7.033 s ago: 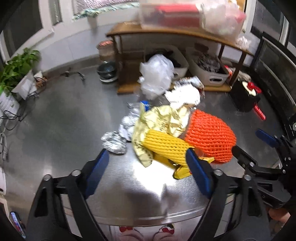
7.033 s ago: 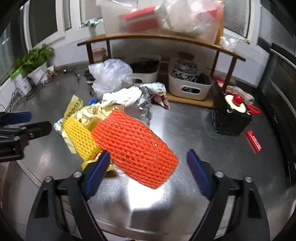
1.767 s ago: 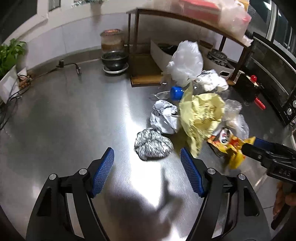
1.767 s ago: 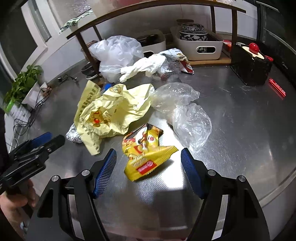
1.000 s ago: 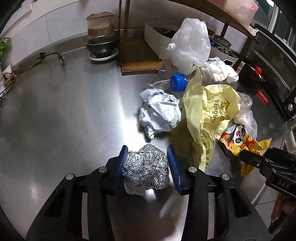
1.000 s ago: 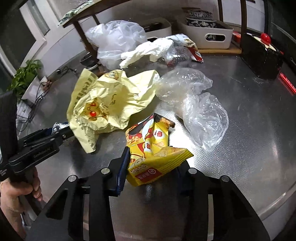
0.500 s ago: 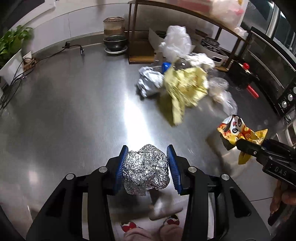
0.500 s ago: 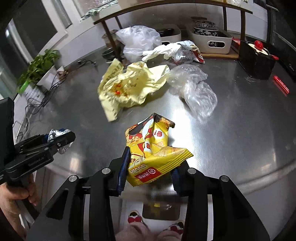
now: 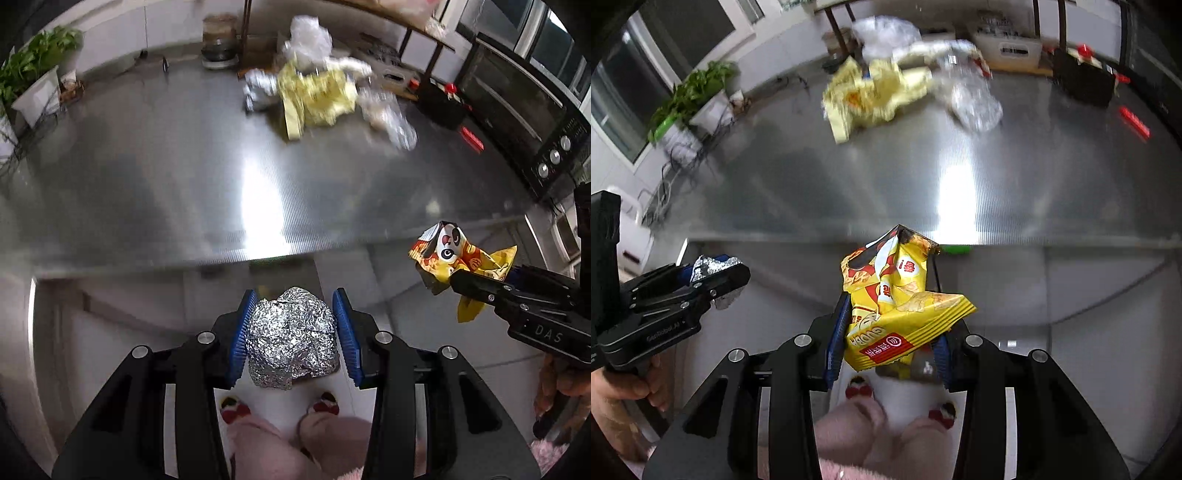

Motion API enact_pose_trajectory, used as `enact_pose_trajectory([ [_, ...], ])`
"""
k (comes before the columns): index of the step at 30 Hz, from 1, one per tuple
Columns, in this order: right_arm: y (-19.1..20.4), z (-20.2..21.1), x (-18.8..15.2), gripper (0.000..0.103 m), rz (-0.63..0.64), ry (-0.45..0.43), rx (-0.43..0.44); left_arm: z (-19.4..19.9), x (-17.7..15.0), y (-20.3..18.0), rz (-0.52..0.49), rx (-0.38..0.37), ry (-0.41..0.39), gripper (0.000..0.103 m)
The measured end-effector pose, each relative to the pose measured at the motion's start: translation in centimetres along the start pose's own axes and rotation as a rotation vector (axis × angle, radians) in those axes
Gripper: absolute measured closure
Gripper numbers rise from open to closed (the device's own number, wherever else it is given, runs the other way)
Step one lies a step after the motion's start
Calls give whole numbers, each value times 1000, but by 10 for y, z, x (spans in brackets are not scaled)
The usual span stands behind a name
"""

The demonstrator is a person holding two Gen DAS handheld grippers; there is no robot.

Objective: Collect trash
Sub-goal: 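Carry the foil and snack bag over the bin and open both grippers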

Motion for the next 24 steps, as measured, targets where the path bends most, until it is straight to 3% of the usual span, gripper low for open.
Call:
enact_pose_trajectory([
  [5,-12,-27,-37,62,-30,102,-18,-28,-40,-5,10,-20,83,63],
  [12,-42,-104,-82,62,-135,234,-45,-97,-88,-2,46,-14,210,63],
  [19,-66,-178,-124,62,-241,297,-65,-169,-128,12,89,-14,298,63],
  [24,-71,-216,-133,62,-233,311,-90,-214,-143,12,74,-23,346,63],
])
Point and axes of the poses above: each gripper's, at about its wrist camera, not at the fingertips, and z roughly against the way its jaws point, y to its left, x to its top, the point moved 3 cm from there along -z, roughly the way its jaws point, and after that the axes turned 7 degrees about -y, right-handed, at the moved point
